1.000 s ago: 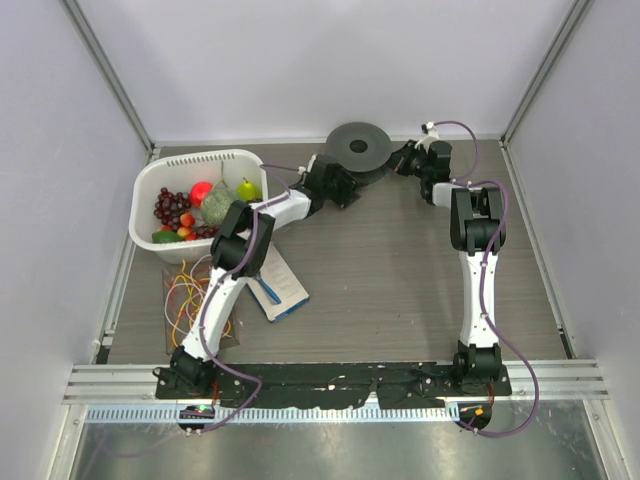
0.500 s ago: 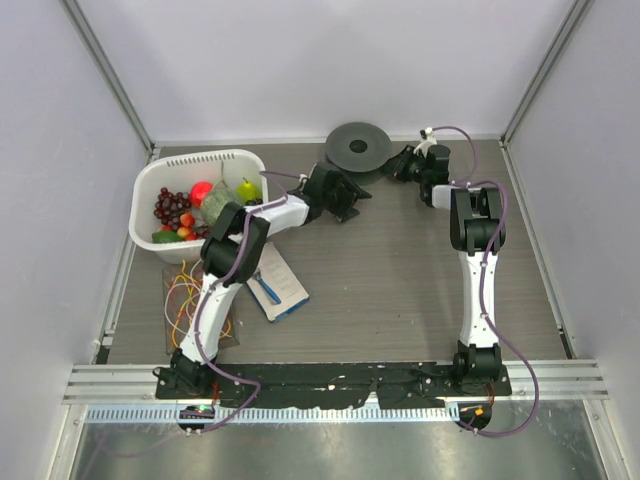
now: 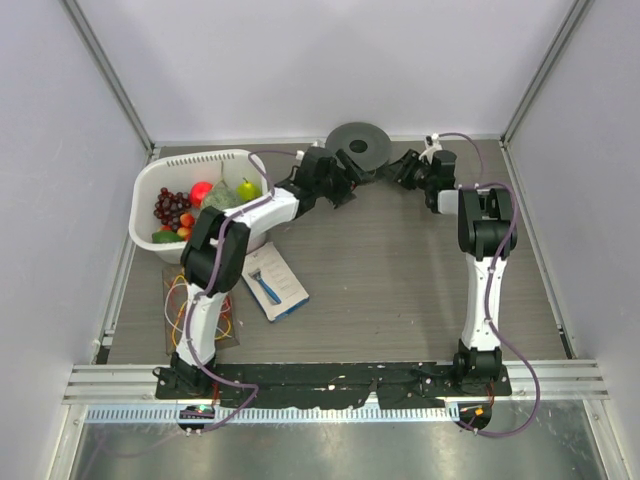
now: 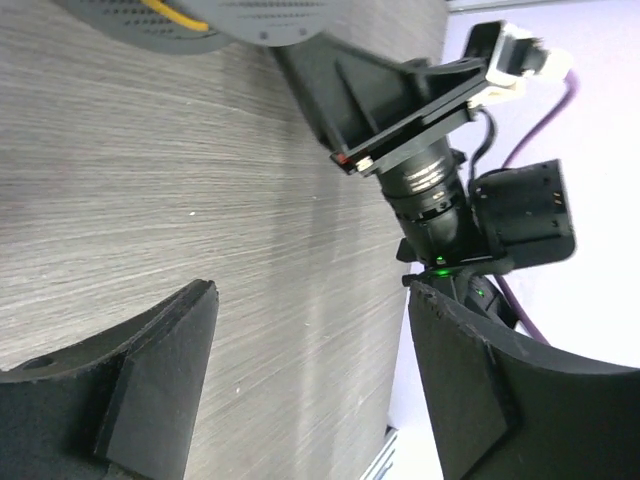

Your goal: Wrap the cables

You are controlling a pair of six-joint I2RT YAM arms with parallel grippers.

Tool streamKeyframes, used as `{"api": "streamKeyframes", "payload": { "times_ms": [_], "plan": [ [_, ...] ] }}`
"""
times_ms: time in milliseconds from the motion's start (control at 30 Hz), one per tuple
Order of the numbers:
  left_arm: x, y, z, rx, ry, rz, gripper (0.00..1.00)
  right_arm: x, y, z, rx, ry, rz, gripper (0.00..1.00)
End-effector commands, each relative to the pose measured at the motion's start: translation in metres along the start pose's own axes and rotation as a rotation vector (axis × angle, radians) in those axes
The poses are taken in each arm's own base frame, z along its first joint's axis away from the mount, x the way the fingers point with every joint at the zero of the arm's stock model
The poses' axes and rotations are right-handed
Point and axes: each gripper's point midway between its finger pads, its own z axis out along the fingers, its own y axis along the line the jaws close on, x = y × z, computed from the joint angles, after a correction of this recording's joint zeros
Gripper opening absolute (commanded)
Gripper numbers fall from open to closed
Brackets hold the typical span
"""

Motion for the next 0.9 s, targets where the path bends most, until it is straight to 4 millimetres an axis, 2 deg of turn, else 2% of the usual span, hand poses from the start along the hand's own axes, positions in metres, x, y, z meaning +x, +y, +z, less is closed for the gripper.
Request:
{"api": "streamKeyframes", "payload": {
  "times_ms": [0, 33, 67, 100, 200, 333, 367, 400, 433, 467, 500, 533, 600, 633, 667, 700, 733, 800, 867],
  "plan": [
    [-0.021, -0.054, -0.046, 0.121, -0.054, 0.174, 0.85, -0.045, 0.009, -0.038, 0.043, -0.074, -0.030, 0.56],
    [-0.022, -0.055, -0.051, 0.122, -0.053, 0.196, 0.89, -0.048, 0.013, -0.047, 0.051, -0.076, -0.036, 0.58],
    [-0.025, -0.061, -0.060, 0.130, -0.055, 0.225, 0.94, -0.050, 0.006, -0.055, 0.073, -0.078, -0.032, 0.59],
    [-0.027, -0.064, -0.068, 0.134, -0.043, 0.250, 1.00, -0.052, 0.011, -0.065, 0.080, -0.078, -0.043, 0.60],
    [-0.032, -0.055, -0.085, 0.089, 0.015, 0.299, 1.00, -0.057, 0.010, -0.092, 0.112, -0.075, -0.064, 0.63],
    [-0.045, -0.046, -0.106, 0.027, 0.149, 0.328, 1.00, -0.059, 0.033, -0.124, 0.124, -0.035, -0.161, 0.65],
    [-0.054, -0.041, -0.112, -0.007, 0.178, 0.335, 1.00, -0.066, 0.045, -0.132, 0.115, -0.040, -0.213, 0.65],
    [-0.060, -0.036, -0.119, -0.045, 0.209, 0.338, 1.00, -0.061, 0.047, -0.138, 0.127, -0.013, -0.209, 0.65],
    [-0.072, -0.035, -0.125, -0.060, 0.224, 0.358, 1.00, -0.070, 0.059, -0.146, 0.124, -0.021, -0.258, 0.65],
    [-0.077, -0.033, -0.133, -0.064, 0.256, 0.359, 1.00, -0.066, 0.059, -0.151, 0.136, 0.004, -0.282, 0.66],
    [-0.087, -0.036, -0.140, -0.041, 0.261, 0.373, 1.00, -0.075, 0.070, -0.160, 0.141, -0.010, -0.308, 0.66],
    [-0.100, -0.039, -0.149, -0.020, 0.235, 0.389, 1.00, -0.071, 0.070, -0.166, 0.159, 0.018, -0.323, 0.66],
    [-0.124, -0.041, -0.168, 0.019, 0.166, 0.419, 1.00, -0.086, 0.092, -0.182, 0.166, -0.002, -0.381, 0.67],
    [-0.133, -0.044, -0.177, 0.042, 0.146, 0.454, 1.00, -0.083, 0.093, -0.187, 0.182, 0.019, -0.377, 0.71],
    [-0.139, -0.047, -0.187, 0.070, 0.156, 0.483, 1.00, -0.086, 0.101, -0.195, 0.191, 0.032, -0.386, 0.72],
    [-0.142, -0.054, -0.197, 0.121, 0.188, 0.521, 1.00, -0.087, 0.104, -0.200, 0.196, 0.037, -0.394, 0.80],
    [-0.147, -0.047, -0.203, 0.117, 0.224, 0.511, 1.00, -0.086, 0.110, -0.207, 0.205, 0.054, -0.395, 0.82],
    [-0.162, -0.043, -0.224, 0.102, 0.172, 0.561, 1.00, -0.093, 0.106, -0.220, 0.298, 0.024, -0.367, 0.82],
    [-0.175, -0.033, -0.245, -0.014, 0.098, 0.666, 1.00, -0.093, 0.108, -0.232, 0.338, 0.027, -0.372, 0.82]
  ]
}}
